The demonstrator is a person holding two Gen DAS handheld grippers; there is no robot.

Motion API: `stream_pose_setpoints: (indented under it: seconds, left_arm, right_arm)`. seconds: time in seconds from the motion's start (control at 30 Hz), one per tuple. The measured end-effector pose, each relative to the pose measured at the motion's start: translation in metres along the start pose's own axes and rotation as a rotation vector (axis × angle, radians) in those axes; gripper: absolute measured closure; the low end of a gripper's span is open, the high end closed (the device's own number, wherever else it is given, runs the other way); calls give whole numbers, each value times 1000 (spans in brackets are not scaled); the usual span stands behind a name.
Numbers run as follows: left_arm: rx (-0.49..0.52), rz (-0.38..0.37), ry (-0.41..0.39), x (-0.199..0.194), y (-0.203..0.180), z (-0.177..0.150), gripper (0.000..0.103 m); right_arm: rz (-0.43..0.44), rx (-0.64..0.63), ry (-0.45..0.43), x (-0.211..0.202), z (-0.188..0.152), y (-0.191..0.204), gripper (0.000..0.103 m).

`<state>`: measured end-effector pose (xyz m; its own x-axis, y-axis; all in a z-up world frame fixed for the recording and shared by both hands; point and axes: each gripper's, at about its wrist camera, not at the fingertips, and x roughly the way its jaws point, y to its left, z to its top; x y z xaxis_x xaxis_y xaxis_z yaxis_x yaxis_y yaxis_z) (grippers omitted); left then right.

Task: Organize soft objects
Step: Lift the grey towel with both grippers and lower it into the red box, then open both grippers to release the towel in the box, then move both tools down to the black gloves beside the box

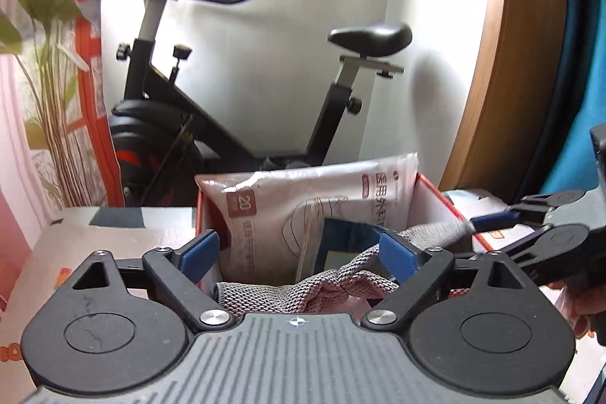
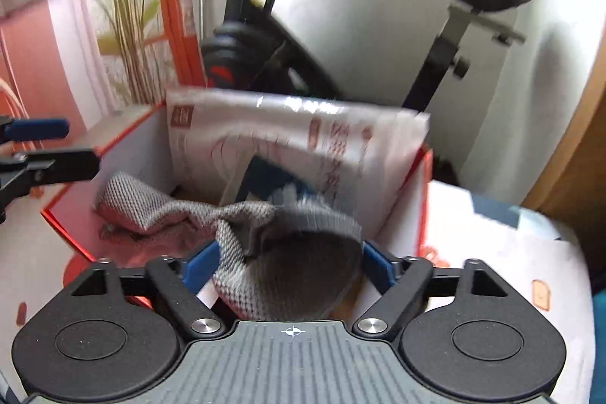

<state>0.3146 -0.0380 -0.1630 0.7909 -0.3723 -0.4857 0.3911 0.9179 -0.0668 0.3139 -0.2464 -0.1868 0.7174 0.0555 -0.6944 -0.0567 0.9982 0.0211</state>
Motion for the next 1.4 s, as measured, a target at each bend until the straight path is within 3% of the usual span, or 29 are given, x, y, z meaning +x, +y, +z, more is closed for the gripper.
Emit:
stream_pose_setpoints:
  seconds: [0.07, 0.2, 0.33, 0.67, 0.93, 1.2, 1.4]
  left_arm:
    - [10, 5, -23, -10, -1, -3, 6]
    - [-1, -1, -52, -33, -1, -13, 6]
    - [-45, -24, -56, -54, 2, -32, 6]
    - [-48, 35, -56, -85, -3, -90, 5]
    - [-96, 35, -38, -91, -3, -122, 5]
    - [-160, 37, 42, -79, 6, -147, 5]
    - [-198, 24, 83, -62, 16, -155, 5]
  right_arm:
    - [2, 4, -55, -15, -4, -4, 16]
    - [4, 6, -149, -41, -19, -6, 1]
    - [21, -4, -220, -61, -43, -6, 0]
    - [12, 68, -395, -94, -120, 13, 0]
    - [25, 99, -362, -86, -164, 19, 1]
    - [13, 91, -225, -50, -188, 32, 1]
    - [65, -23, -149, -28, -186, 56, 1]
